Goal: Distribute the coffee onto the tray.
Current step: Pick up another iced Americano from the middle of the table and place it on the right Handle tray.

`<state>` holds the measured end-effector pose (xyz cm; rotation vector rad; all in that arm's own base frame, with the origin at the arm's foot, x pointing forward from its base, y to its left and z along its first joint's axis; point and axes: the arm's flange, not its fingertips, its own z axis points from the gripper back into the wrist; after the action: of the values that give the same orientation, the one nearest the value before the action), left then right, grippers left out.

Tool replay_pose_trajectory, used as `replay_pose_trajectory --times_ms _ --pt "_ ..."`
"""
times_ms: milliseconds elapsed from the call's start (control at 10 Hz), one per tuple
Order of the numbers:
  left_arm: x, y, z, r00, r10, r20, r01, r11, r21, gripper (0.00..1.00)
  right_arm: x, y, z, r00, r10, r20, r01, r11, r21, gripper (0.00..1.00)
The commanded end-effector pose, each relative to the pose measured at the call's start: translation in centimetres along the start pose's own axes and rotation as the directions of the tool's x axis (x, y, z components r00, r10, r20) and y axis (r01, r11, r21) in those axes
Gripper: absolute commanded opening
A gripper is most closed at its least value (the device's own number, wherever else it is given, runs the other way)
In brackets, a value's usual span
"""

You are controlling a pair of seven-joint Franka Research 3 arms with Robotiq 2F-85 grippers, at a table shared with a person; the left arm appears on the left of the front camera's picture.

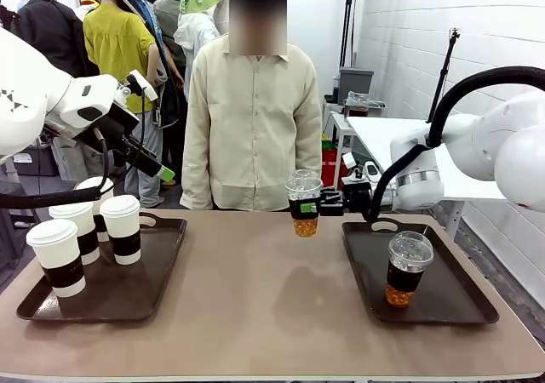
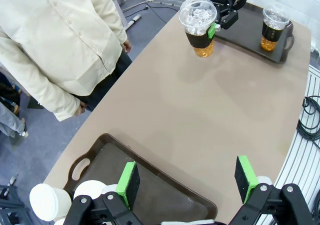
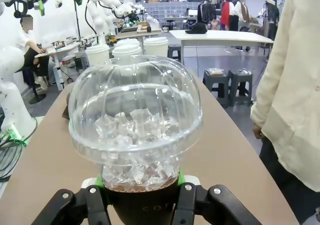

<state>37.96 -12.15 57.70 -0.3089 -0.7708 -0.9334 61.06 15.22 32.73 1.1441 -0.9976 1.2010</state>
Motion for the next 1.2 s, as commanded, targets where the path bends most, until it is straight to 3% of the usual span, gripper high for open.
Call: replay_pose_trajectory --times_ms 0,600,1100 --pt "-0.1 0.1 -0.1 1.000 0.004 0.002 -0.004 1.000 -0.005 1.00 0.3 0.5 1.4 1.000 0.006 -0.006 -0.006 0.999 -0.034 0.52" --pt "-0.1 0.1 -0.1 1.000 0.004 0.002 -0.004 1.000 -0.005 1.00 -0.7 4.1 10.7 0.999 0.009 0.051 0.003 0.976 -0.218 0.52" --pt "-0.1 0.1 -0.1 1.000 0.004 0.002 -0.004 1.000 -0.005 1.00 -5.5 5.6 15.3 0.997 0.030 0.076 -0.004 0.949 -0.316 0.52"
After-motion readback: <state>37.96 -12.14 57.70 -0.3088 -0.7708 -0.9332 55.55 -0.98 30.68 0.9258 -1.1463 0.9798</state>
